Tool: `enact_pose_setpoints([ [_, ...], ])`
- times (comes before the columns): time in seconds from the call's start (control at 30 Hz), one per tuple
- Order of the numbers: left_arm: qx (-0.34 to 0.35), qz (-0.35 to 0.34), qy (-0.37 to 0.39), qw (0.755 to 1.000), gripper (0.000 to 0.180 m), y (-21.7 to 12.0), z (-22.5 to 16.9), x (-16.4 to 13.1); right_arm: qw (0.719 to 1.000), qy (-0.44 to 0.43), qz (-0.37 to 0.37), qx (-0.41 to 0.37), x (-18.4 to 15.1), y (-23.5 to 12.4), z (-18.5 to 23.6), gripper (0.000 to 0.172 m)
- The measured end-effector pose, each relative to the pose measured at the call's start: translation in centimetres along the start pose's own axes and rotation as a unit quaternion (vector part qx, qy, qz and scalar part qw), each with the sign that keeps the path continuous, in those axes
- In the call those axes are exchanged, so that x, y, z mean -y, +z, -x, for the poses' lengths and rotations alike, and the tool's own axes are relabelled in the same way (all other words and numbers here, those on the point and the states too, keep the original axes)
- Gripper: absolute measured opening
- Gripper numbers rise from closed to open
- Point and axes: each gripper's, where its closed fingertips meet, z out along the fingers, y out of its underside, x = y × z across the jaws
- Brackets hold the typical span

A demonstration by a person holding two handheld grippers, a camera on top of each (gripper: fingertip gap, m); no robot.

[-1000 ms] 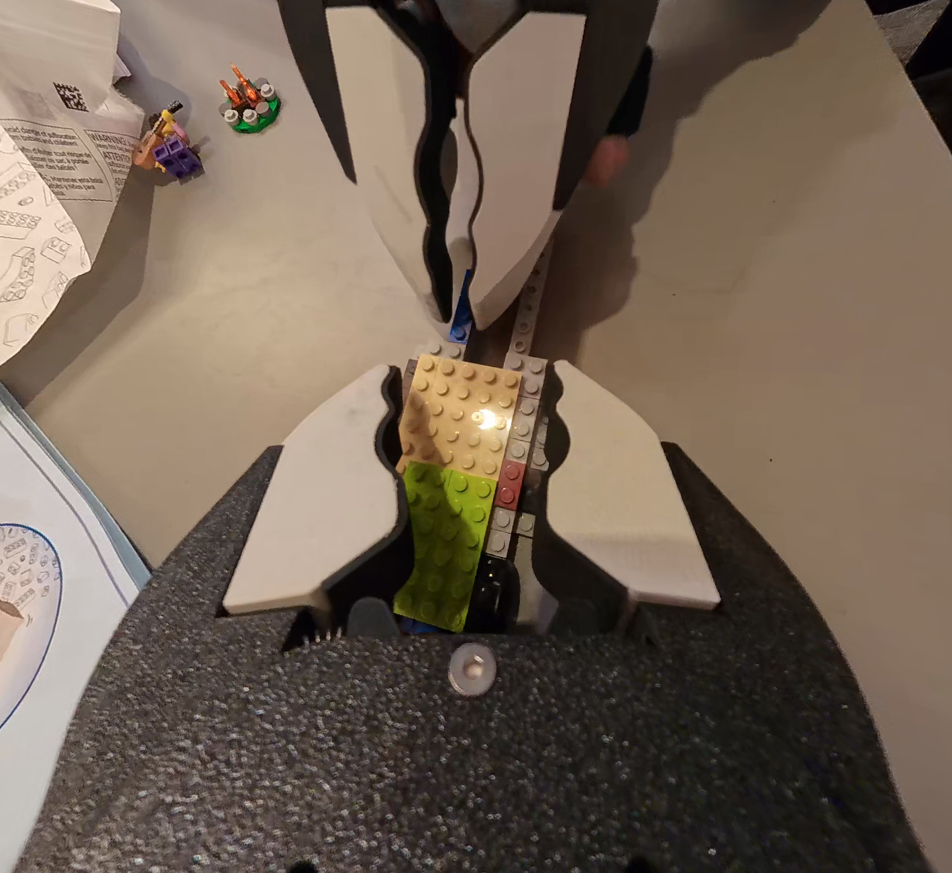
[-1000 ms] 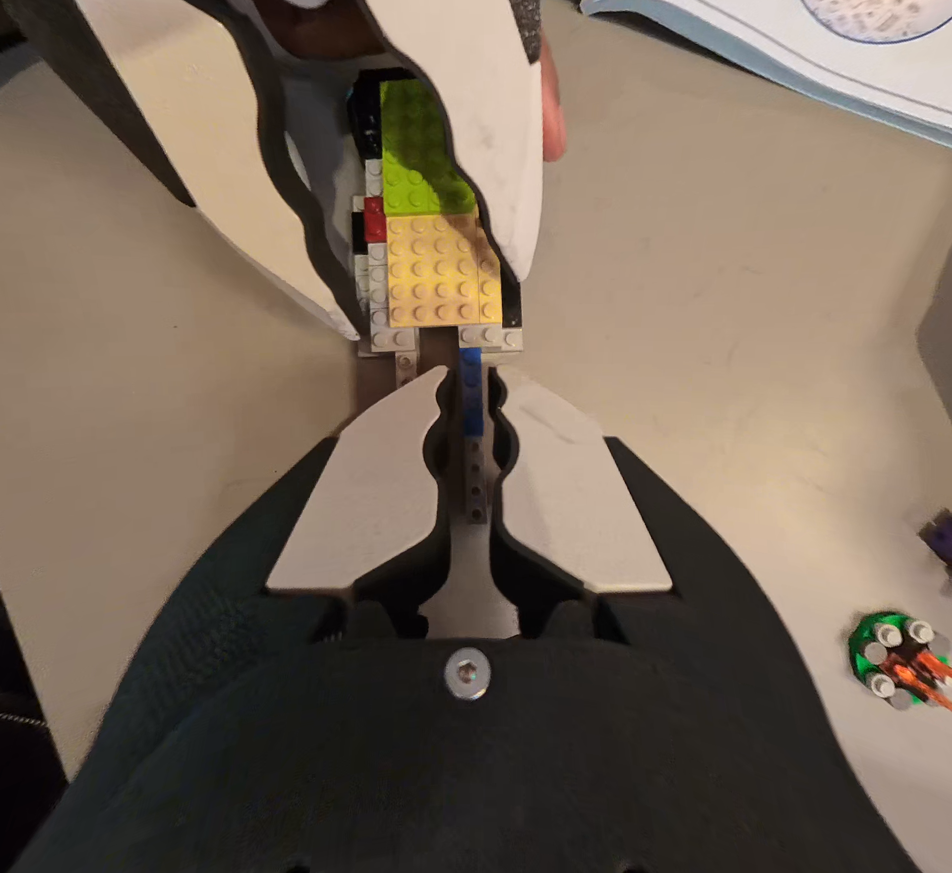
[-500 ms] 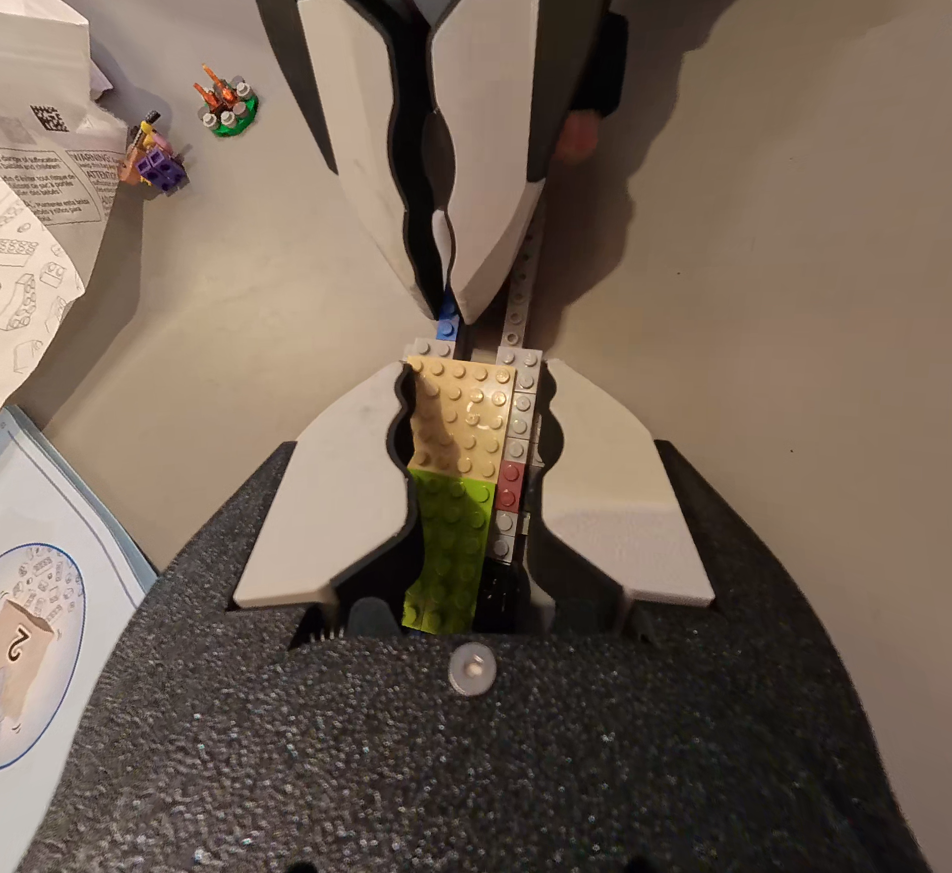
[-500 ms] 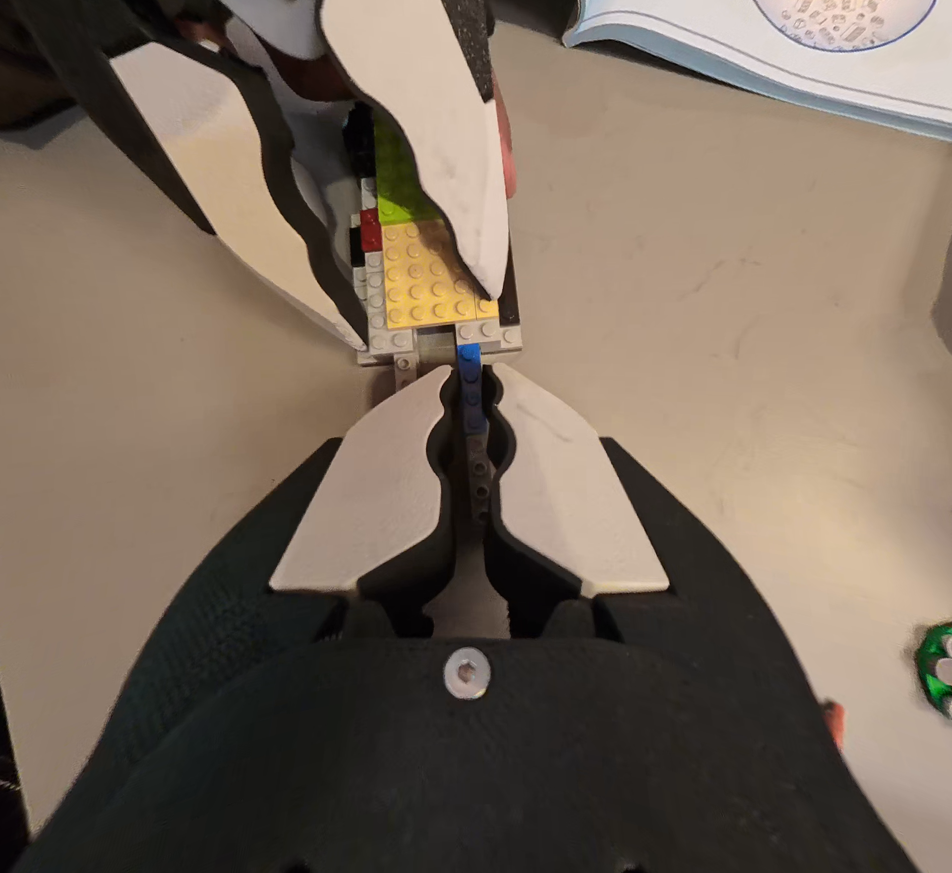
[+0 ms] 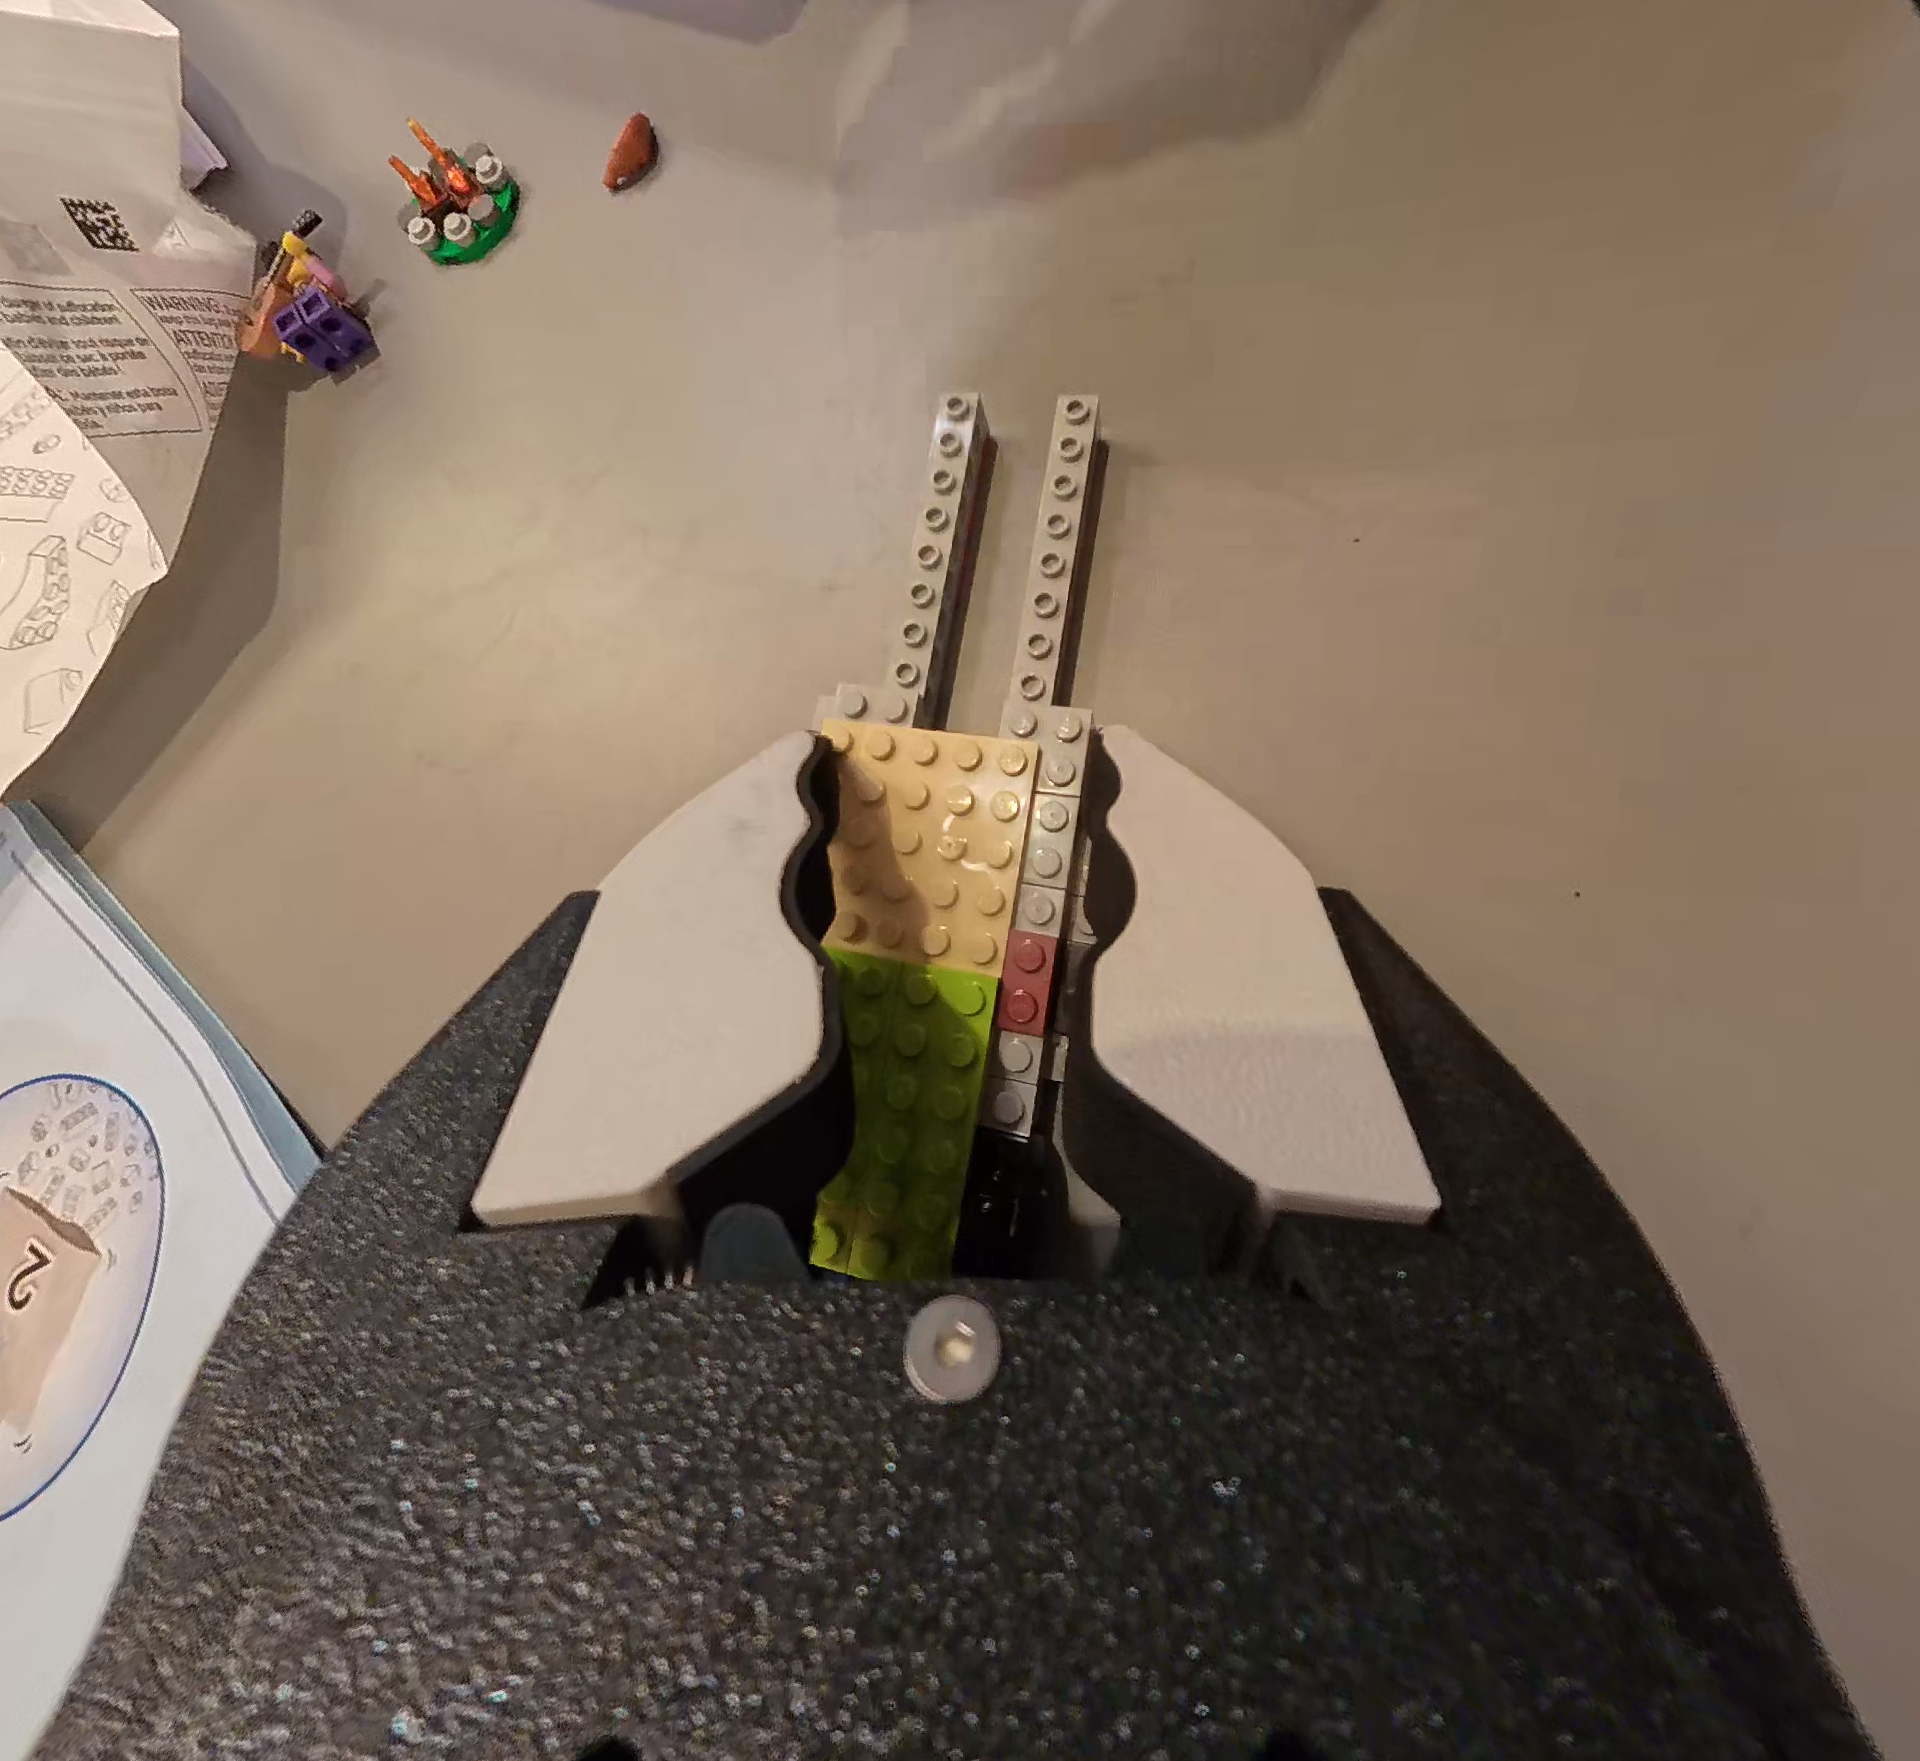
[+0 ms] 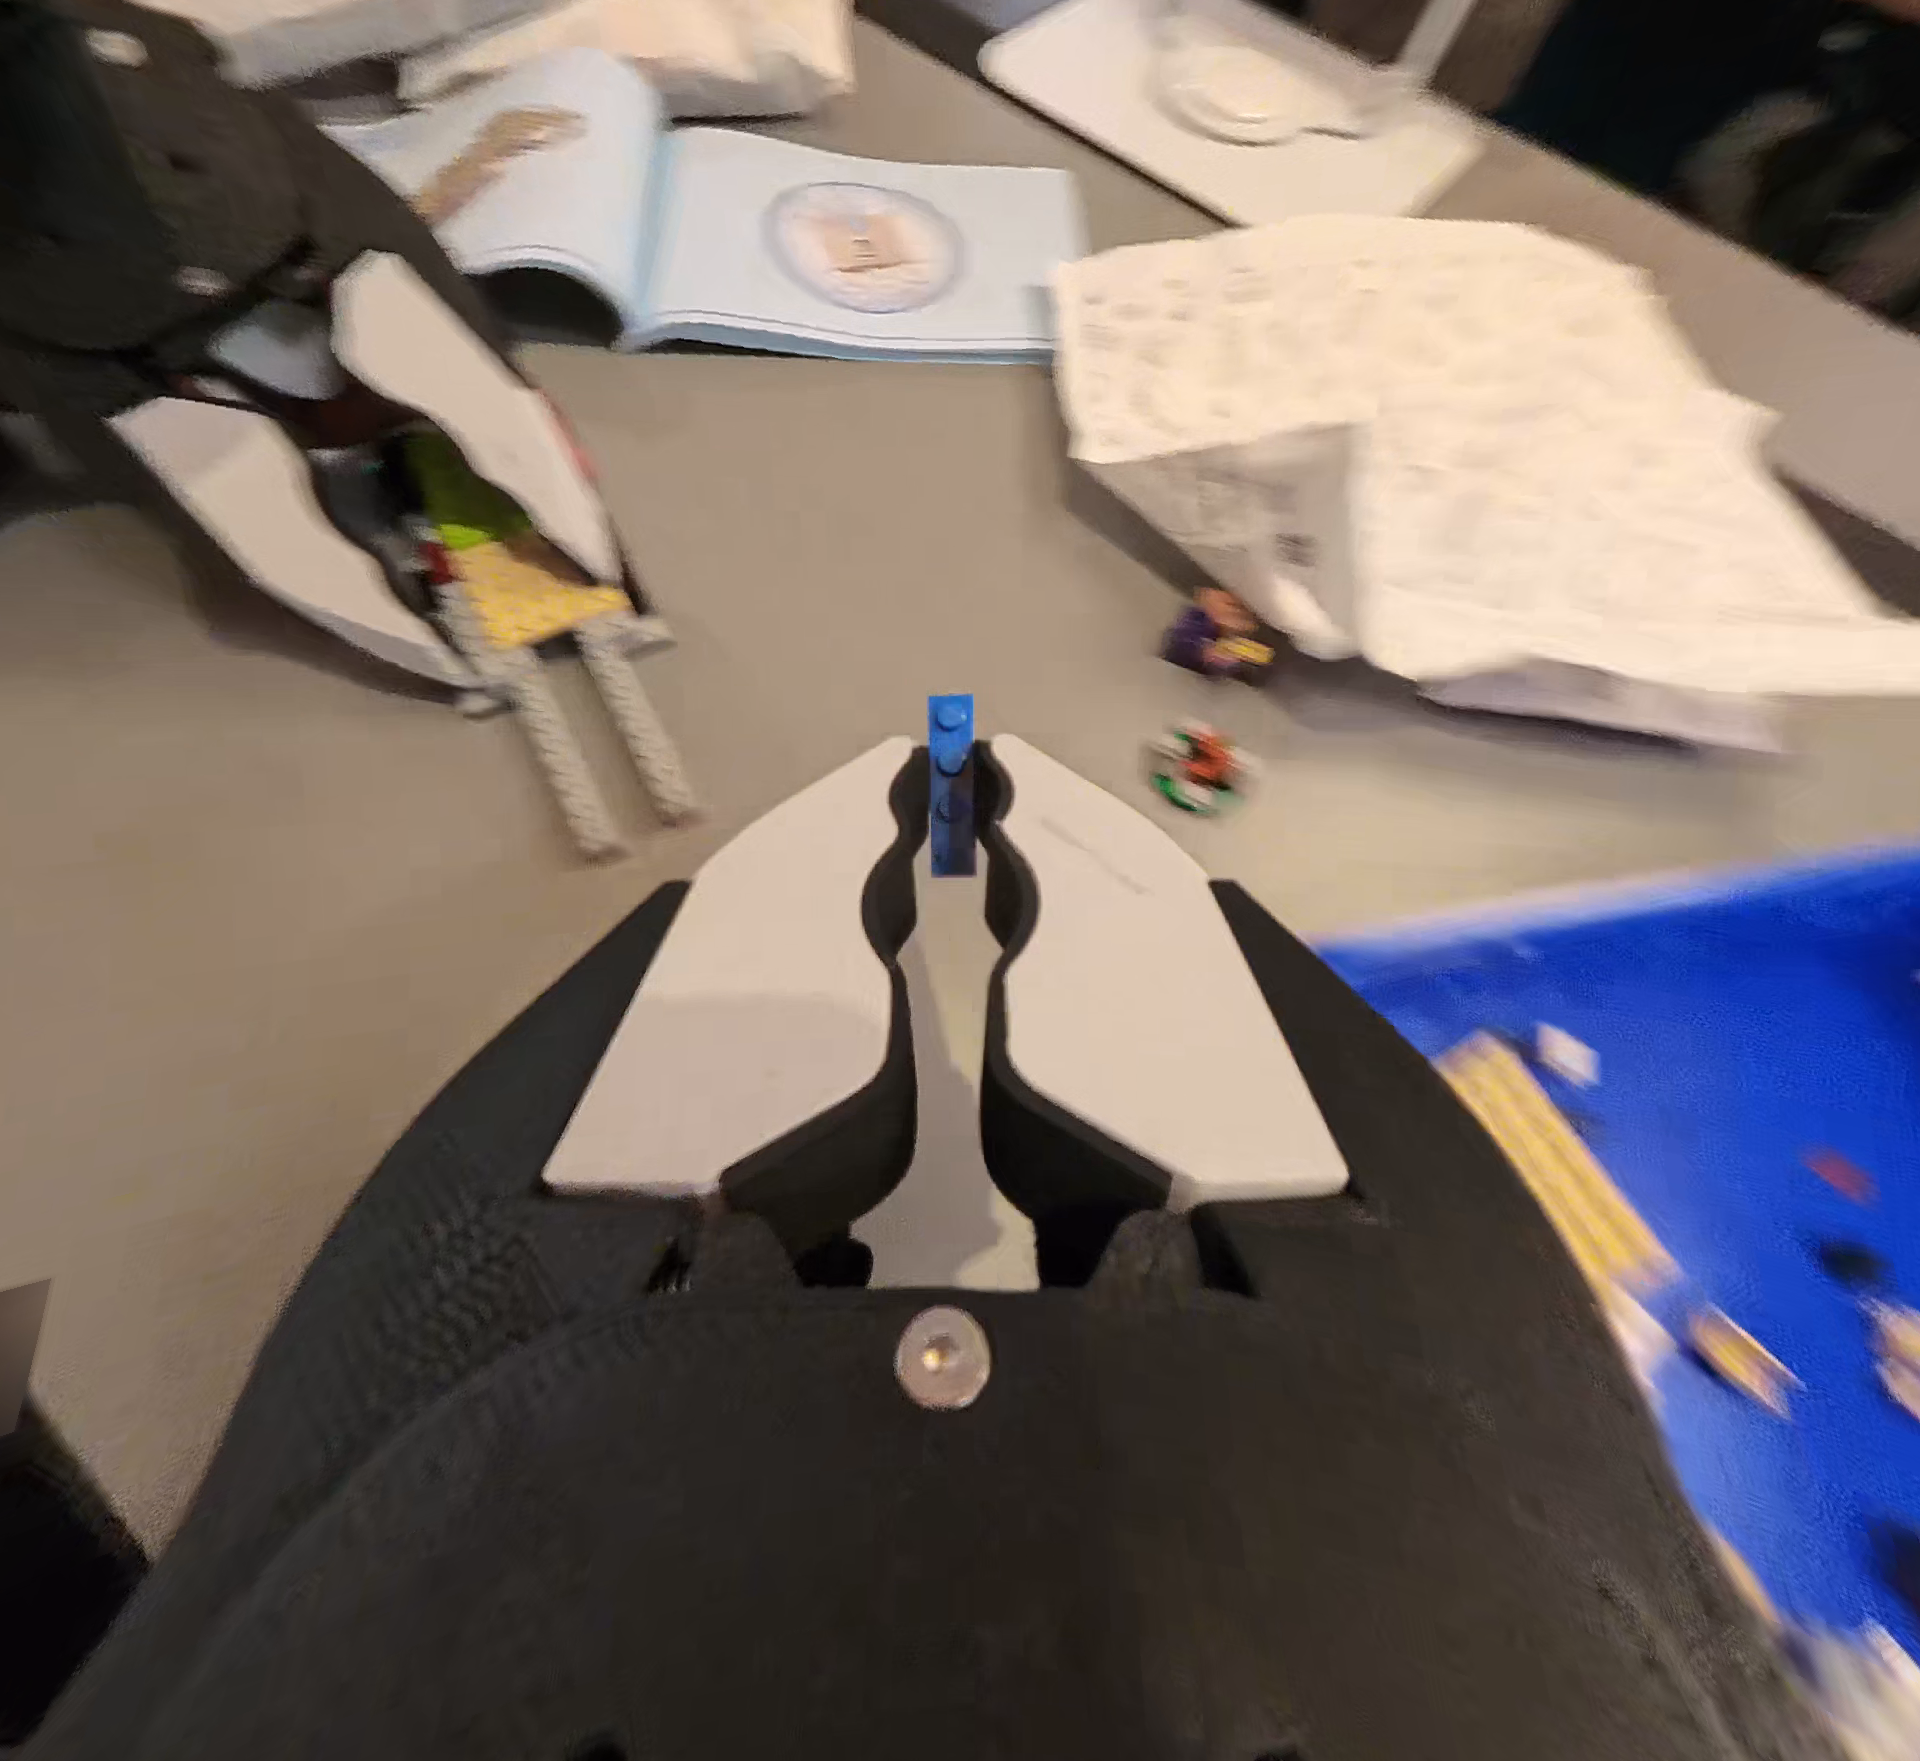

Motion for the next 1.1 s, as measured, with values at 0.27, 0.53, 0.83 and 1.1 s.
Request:
enact_pose_setpoints([
  [0.27,0.005,0.000,-0.004,1.000,0.045,0.0,-0.1,0.0,0.969,0.070,0.099,-0.216,-6.6,-8.2,-13.6,0.028],
  [0.53,0.006,-0.026,-0.004,1.000,0.045,-0.3,-0.2,0.4,0.992,-0.084,0.088,-0.017,-5.1,-1.8,0.2,0.025],
  [0.83,0.022,-0.045,0.026,0.998,0.043,-0.9,-0.4,1.6,0.971,-0.119,0.134,0.156,-6.7,7.2,11.1,0.023],
  [1.1,0.035,-0.042,0.038,0.998,0.042,-1.2,-0.2,1.7,0.965,-0.118,0.111,0.208,-5.7,7.4,12.4,0.008],
])
